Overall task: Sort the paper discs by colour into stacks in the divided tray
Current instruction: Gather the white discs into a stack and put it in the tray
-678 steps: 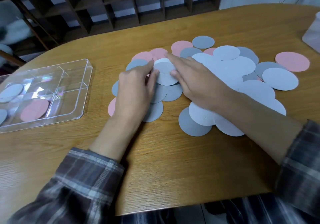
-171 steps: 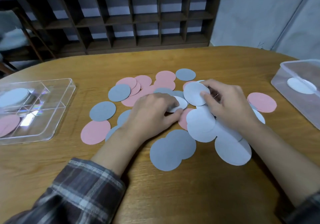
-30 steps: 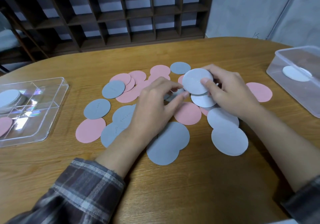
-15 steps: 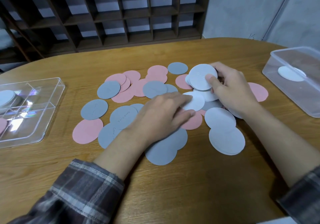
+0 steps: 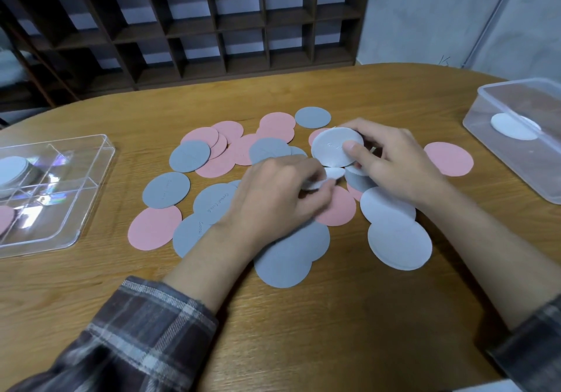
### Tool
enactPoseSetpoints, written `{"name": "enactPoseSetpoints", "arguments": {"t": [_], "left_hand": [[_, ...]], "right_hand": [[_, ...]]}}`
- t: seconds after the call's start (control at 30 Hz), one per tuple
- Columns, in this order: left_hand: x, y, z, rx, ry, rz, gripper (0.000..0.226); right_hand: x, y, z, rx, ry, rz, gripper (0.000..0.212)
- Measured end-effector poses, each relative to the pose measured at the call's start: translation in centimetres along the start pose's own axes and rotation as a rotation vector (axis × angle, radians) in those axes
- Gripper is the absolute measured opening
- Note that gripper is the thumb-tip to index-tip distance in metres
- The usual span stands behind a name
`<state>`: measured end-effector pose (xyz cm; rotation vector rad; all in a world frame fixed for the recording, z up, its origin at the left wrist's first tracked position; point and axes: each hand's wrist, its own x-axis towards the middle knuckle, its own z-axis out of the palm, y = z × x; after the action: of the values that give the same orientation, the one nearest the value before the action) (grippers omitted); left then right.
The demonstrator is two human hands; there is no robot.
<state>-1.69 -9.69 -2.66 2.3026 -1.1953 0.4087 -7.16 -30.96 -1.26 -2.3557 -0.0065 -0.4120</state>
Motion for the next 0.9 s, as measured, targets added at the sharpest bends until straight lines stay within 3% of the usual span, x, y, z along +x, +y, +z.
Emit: {"name": "enactPoseSetpoints", "arguments": {"t": [0.13, 0.27, 0.43, 0.67, 0.77, 0.9], "left_hand": [[0.3, -0.6, 0.2, -0.047, 0.193, 0.022, 0.019], [0.4, -1.1, 0.3, -0.109, 0.271, -0.014, 0.013], [0.5, -1.1, 0.4, -0.211, 0.249, -0.137, 0.03], [0.5, -1.5, 0.4, -0.257, 0.262, -0.219, 0.013], [0.6, -1.4, 0.5, -0.265, 0.268, -0.224, 0.009], [0.6, -1.0, 0.5, -0.234, 0.219, -0.196, 0.024]], "right_hand": [[-0.1, -0.3, 0.0, 0.033, -0.016, -0.001, 0.029], [-0.2, -0.5, 0.2, 0.063, -0.078, -0.008, 0.035], [-0.2, -0.5, 0.3, 0.062, -0.121, -0.015, 0.038], [-0.3, -1.0, 0.9, -0.064, -0.158, -0.02, 0.048], [-0.4, -1.2, 0.7, -0.08, -0.147, -0.074, 0.039], [-0.3, -0.3, -0.8, -0.068, -0.066, -0.07, 0.025]]}}
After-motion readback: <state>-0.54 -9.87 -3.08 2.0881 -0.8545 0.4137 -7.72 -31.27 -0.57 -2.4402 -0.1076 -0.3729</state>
